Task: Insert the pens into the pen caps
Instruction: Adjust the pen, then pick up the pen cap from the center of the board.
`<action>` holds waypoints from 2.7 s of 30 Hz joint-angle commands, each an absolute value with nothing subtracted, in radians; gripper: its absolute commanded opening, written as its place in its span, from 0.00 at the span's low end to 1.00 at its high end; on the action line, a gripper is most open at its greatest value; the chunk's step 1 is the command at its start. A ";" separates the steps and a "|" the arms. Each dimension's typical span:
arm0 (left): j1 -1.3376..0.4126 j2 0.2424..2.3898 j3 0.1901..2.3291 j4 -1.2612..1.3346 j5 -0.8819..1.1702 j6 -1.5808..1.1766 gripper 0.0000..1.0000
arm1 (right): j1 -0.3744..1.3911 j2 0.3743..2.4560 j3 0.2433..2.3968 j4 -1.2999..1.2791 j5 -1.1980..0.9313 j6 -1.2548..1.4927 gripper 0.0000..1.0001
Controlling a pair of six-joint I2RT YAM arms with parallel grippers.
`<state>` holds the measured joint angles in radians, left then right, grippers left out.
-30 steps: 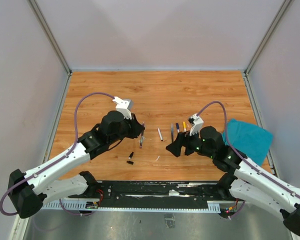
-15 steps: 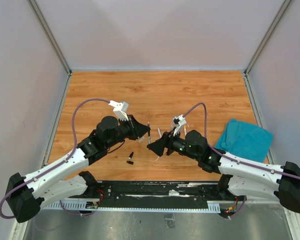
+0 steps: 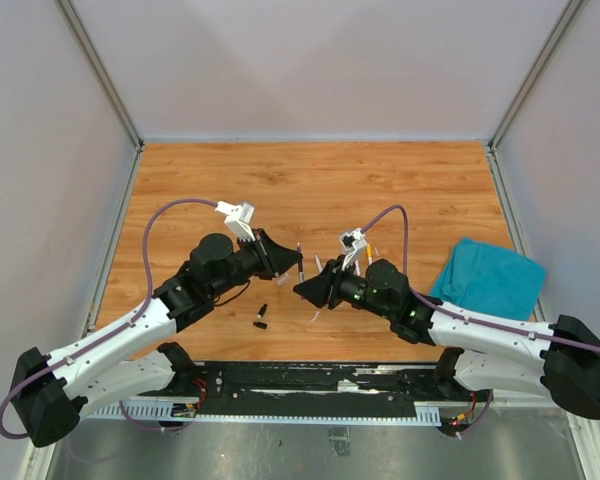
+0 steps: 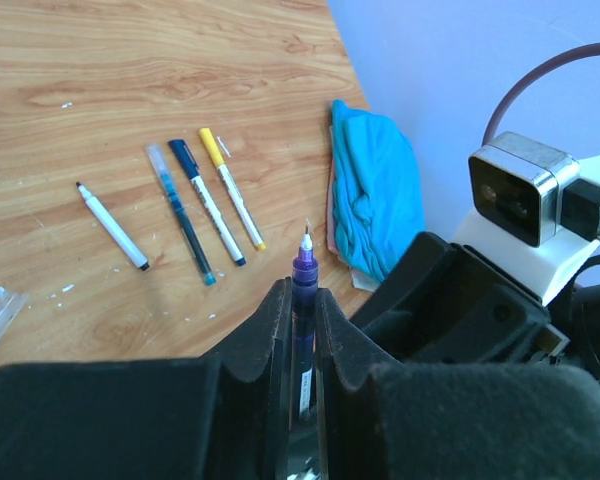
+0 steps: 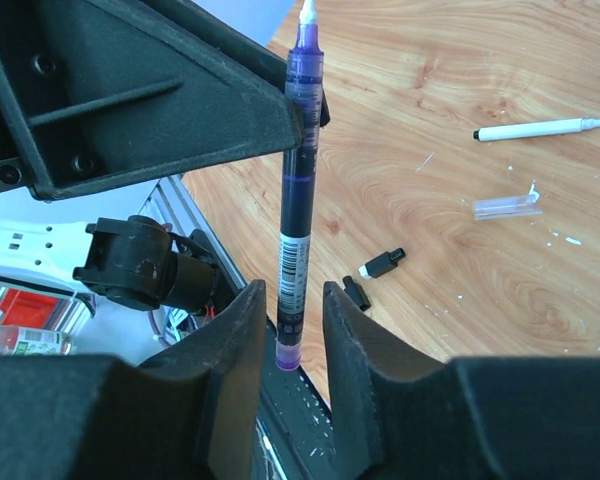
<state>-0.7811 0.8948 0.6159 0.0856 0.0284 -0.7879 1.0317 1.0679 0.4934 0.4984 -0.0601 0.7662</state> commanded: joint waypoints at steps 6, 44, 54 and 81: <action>-0.777 0.879 0.611 0.123 0.038 -0.783 0.17 | 1.051 1.088 0.488 0.564 -0.107 0.785 0.01; -0.779 0.859 0.516 0.241 0.213 -0.751 0.19 | 1.048 1.067 0.532 0.555 -0.029 0.775 0.01; -0.779 0.841 0.543 0.171 0.157 -0.736 0.01 | 1.048 1.037 0.531 0.504 -0.011 0.724 0.29; -0.779 0.839 0.813 -0.419 -0.098 -0.349 0.00 | 0.942 0.873 0.693 -0.402 0.284 0.482 0.58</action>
<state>-0.7811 0.8673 0.7876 -0.3374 -0.0635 -0.4202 0.9943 0.8474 0.6197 -0.2699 0.2958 0.5446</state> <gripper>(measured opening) 0.054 0.587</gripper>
